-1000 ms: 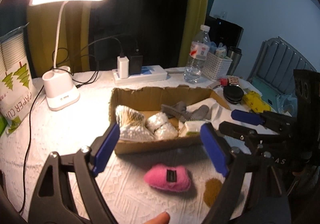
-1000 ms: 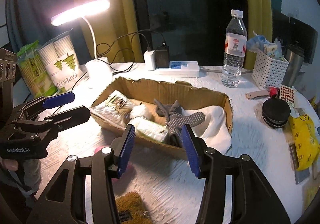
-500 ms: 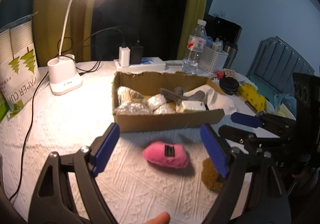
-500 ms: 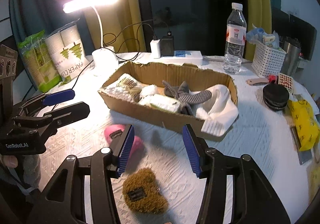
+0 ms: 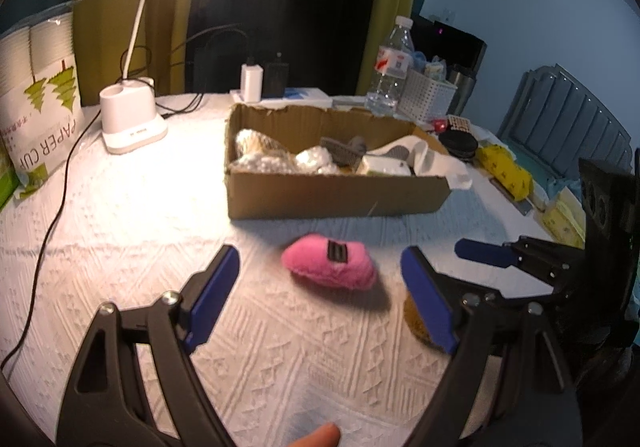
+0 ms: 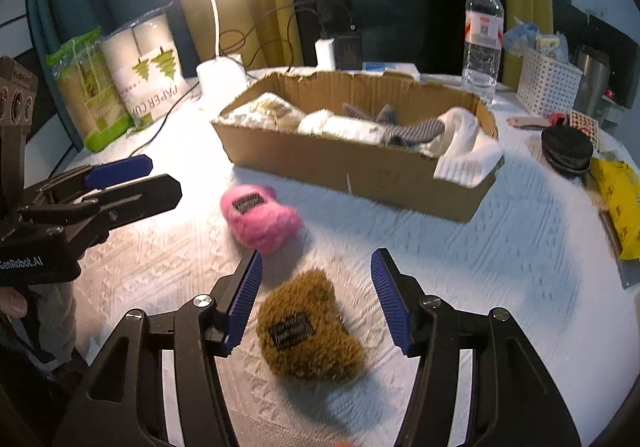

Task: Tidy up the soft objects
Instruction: 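Move the right tool to the brown fuzzy plush and grasp it, then grasp the pink plush toy with the left tool while the right tool lifts the brown plush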

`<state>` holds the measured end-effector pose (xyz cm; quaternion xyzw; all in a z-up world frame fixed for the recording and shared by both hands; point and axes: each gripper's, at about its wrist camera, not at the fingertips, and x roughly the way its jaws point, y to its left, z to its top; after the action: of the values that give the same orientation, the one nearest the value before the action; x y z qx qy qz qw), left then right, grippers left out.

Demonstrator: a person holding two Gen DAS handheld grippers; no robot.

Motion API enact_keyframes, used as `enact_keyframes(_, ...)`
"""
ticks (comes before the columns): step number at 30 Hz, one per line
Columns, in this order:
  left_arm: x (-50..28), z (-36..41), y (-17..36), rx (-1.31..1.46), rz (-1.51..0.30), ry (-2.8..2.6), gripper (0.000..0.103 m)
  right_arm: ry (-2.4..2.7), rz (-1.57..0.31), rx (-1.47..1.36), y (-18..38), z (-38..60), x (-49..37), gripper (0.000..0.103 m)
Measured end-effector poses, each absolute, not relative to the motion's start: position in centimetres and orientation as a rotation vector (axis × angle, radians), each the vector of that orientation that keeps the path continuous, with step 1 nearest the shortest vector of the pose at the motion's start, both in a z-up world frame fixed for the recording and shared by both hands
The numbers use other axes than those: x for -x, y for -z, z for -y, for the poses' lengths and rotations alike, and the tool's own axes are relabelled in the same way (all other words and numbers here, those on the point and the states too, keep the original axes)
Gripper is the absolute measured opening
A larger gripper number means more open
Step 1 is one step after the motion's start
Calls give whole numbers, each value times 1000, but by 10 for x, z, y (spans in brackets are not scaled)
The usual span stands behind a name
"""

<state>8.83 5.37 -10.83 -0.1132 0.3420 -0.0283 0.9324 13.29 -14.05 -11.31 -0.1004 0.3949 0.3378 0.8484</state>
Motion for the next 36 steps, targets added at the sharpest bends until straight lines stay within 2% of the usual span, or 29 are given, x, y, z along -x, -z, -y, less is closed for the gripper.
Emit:
enact_keyframes(19, -89, -52, 135, 232, -784, 27, 84, -744, -927, 244, 150, 137, -131, 59)
enact_keyframes(21, -93, -50, 136, 226, -791, 29, 84, -753, -927, 237, 150, 139, -133, 55)
enact_keyframes(27, -110, -41, 139, 203, -812, 35, 84, -753, -910, 219, 146, 147, -143, 51)
enact_keyframes(36, -143, -30, 143, 182, -836, 28, 84, -727, -891, 155, 139, 167, -173, 50)
